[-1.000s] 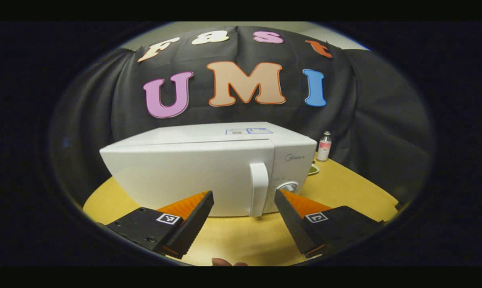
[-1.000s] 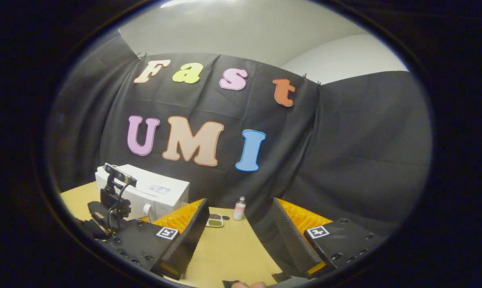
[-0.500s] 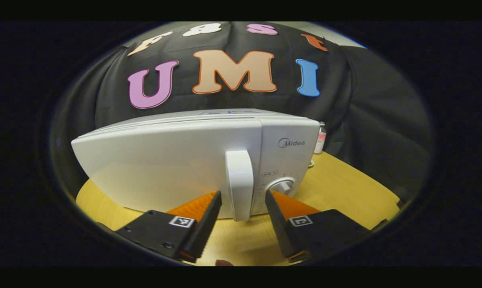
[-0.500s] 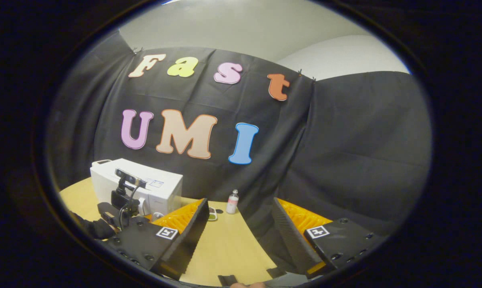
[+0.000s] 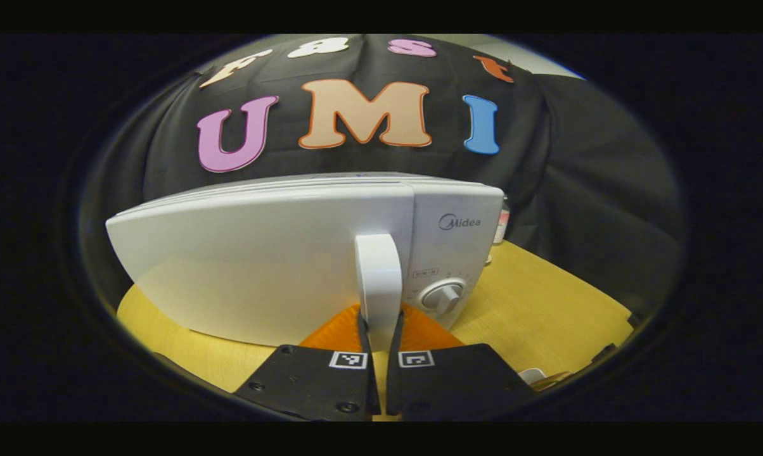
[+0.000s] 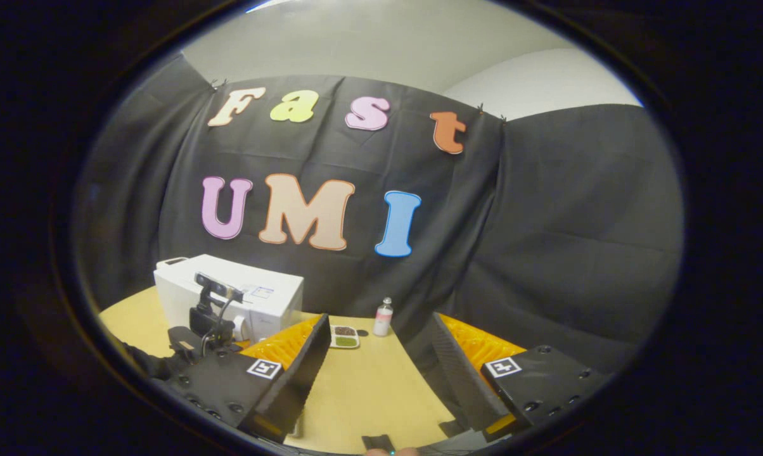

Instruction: Open the microwave oven with the left hand, put the food in, and close the microwave oven.

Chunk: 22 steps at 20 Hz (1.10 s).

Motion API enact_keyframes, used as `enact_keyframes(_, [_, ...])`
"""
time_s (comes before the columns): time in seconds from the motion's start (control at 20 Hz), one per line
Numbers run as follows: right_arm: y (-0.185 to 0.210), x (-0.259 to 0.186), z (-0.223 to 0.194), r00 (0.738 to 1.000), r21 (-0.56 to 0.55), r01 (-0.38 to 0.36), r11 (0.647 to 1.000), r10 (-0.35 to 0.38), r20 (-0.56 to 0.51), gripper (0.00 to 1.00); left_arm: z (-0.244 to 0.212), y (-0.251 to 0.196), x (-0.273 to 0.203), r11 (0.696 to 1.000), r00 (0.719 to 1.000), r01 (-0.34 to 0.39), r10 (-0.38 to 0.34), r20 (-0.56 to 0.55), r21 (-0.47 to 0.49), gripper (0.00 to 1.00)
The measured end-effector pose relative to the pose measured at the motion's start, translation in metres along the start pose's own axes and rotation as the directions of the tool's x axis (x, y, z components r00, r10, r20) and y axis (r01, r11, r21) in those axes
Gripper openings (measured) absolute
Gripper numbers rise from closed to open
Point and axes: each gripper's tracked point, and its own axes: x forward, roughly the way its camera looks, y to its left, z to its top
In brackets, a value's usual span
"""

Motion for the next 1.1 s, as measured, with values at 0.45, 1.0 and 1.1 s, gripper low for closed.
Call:
enact_keyframes(0.45, [0.023, 0.003, -0.013, 0.998, 0.082, -0.058, 0.995, 0.059, -0.007, 0.97, -0.044, 0.005, -0.107, 0.992, 0.992, 0.122, -0.122, -0.011, 0.018, 0.01])
enact_keyframes(1.0, [0.116, 0.000, -0.043, 0.969, 0.135, -0.228, 0.964, 0.238, -0.066, 1.00, -0.098, 0.081, -0.231, 0.997, 0.994, 0.071, -0.072, -0.086, -0.017, 0.04])
enact_keyframes(1.1, [0.128, -0.003, -0.058, 0.962, 0.119, -0.247, 0.962, 0.259, -0.093, 0.97, -0.103, 0.097, -0.243, 0.999, 0.995, 0.036, -0.038, -0.090, -0.018, 0.04])
